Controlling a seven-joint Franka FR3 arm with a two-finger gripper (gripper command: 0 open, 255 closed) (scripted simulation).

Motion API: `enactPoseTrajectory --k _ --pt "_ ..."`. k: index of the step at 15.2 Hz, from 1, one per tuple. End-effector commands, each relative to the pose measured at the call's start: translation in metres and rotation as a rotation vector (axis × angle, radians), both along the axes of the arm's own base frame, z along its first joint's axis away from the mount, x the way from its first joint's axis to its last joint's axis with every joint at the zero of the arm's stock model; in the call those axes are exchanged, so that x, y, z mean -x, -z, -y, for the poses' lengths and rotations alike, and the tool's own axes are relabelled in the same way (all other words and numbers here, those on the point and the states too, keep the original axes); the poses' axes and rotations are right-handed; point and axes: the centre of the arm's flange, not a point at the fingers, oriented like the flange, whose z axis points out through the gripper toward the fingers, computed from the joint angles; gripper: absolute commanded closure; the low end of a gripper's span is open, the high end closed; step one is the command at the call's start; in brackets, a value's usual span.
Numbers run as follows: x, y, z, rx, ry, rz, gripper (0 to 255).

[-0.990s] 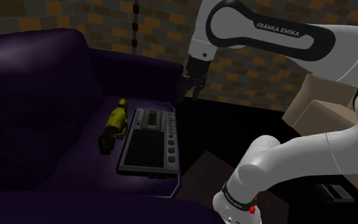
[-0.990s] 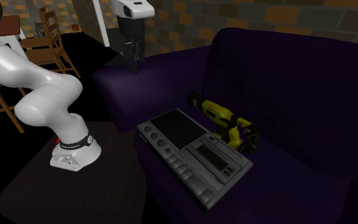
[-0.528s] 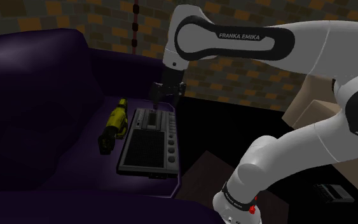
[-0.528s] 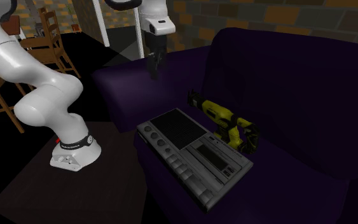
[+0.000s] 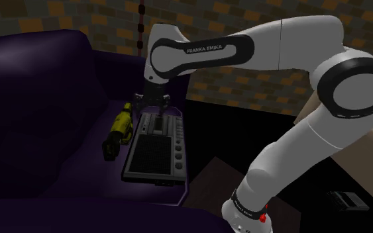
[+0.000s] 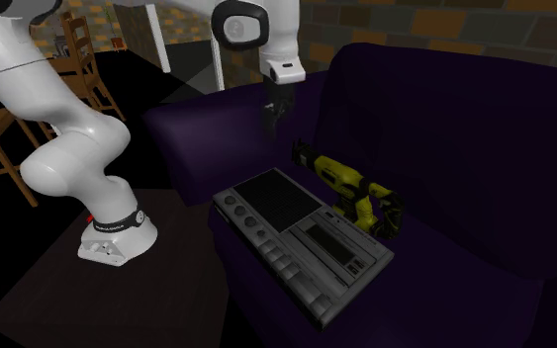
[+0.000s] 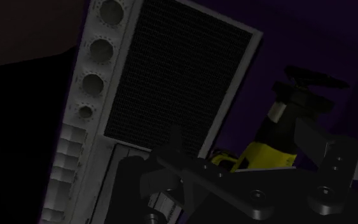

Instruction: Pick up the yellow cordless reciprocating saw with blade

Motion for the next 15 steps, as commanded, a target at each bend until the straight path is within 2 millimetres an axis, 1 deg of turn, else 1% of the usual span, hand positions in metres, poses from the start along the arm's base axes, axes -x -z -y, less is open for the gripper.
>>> enactPoseTrajectory --k 1,8,14,15 --pt "-0.018 0.013 -0.008 -0.002 0.052 -0.001 0" --pt "-0.092 0.064 -0.024 -0.006 0.221 -0.006 0" --pt "-0.157 0.108 -0.028 -0.009 0.366 -0.011 0" --pt "-0.158 0.109 -0.028 -0.009 0.368 -0.011 0"
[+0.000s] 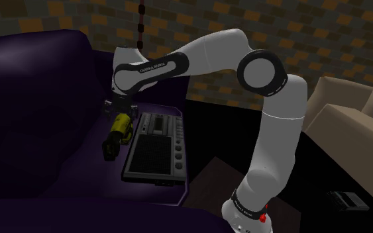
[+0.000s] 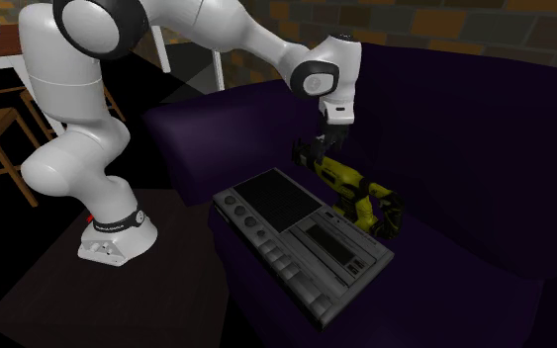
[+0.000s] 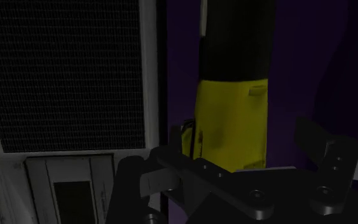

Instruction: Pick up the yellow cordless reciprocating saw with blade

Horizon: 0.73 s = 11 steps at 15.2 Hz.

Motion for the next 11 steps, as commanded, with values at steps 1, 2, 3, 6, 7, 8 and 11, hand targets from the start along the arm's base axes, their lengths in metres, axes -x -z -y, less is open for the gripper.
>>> enactPoseTrajectory --k 1,2,3,6,7,8,11 --pt "-0.005 0.010 0.000 0.000 0.015 0.000 0" --pt "-0.005 0.015 0.000 0.000 0.015 0.000 0" --pt "-0.005 0.021 0.000 0.000 0.015 0.000 0" --pt "-0.005 0.036 0.000 0.000 0.015 0.000 0" --pt "-0.005 0.045 0.000 0.000 0.015 0.000 0" --pt "-0.005 0.045 0.000 0.000 0.015 0.000 0" --pt "-0.005 0.045 0.000 0.000 0.015 0.000 255"
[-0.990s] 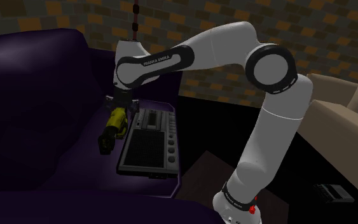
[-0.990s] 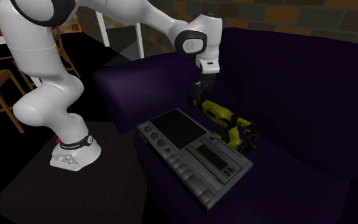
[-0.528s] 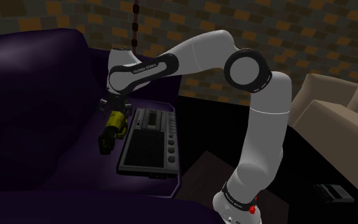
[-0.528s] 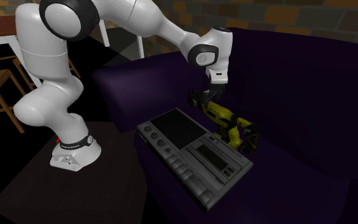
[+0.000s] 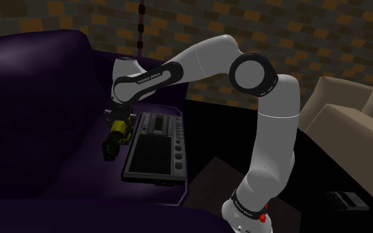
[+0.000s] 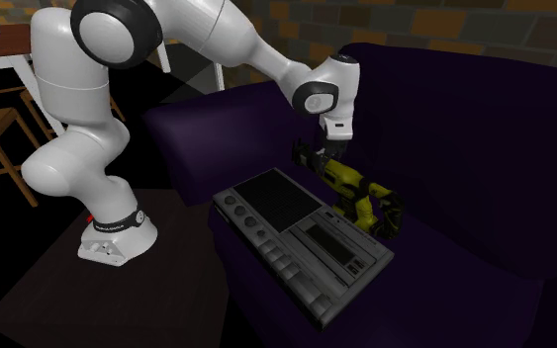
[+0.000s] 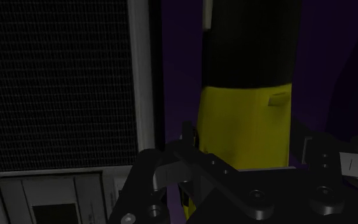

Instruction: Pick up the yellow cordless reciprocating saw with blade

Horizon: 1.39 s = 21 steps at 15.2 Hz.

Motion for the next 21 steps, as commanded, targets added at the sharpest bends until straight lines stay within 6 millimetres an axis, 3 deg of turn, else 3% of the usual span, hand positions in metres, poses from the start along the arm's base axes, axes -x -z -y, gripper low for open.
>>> enactPoseTrajectory --k 1,8,21 --pt "0.000 0.002 0.000 0.000 0.000 -0.001 255" --pt "0.000 0.001 0.000 0.000 0.000 -0.001 255" --pt "0.000 -0.067 0.000 0.000 0.000 -0.001 255"
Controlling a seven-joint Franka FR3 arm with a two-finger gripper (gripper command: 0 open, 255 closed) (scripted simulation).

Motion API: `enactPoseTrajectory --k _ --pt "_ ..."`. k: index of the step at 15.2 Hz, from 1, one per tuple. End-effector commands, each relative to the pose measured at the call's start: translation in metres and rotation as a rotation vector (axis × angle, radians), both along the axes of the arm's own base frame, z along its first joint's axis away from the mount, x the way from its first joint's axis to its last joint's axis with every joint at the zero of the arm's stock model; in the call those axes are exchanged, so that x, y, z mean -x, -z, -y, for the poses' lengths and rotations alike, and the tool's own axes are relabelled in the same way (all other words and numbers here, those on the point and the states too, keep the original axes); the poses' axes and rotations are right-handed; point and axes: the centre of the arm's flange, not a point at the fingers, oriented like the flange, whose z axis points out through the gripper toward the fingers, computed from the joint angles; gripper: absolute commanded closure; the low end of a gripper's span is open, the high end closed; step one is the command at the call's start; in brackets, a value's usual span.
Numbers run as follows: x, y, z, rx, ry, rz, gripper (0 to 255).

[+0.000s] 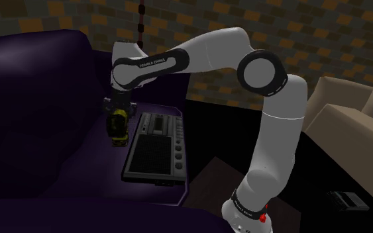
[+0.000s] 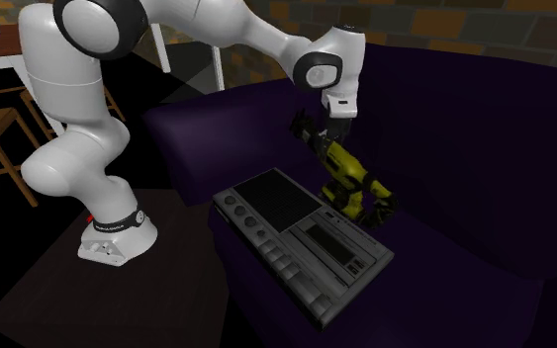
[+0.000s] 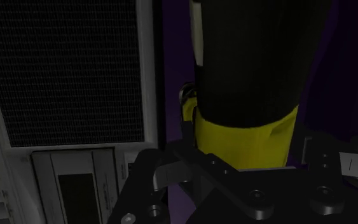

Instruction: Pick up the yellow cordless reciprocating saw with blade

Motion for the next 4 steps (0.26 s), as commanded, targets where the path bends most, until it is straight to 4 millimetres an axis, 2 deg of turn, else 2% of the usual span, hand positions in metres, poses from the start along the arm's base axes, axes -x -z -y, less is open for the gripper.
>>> enactPoseTrajectory --k 1,4 --pt "-0.0004 -0.0123 0.0005 -0.001 -0.001 0.003 255" --pt "-0.0004 -0.0184 0.0005 -0.001 -0.001 0.003 255"
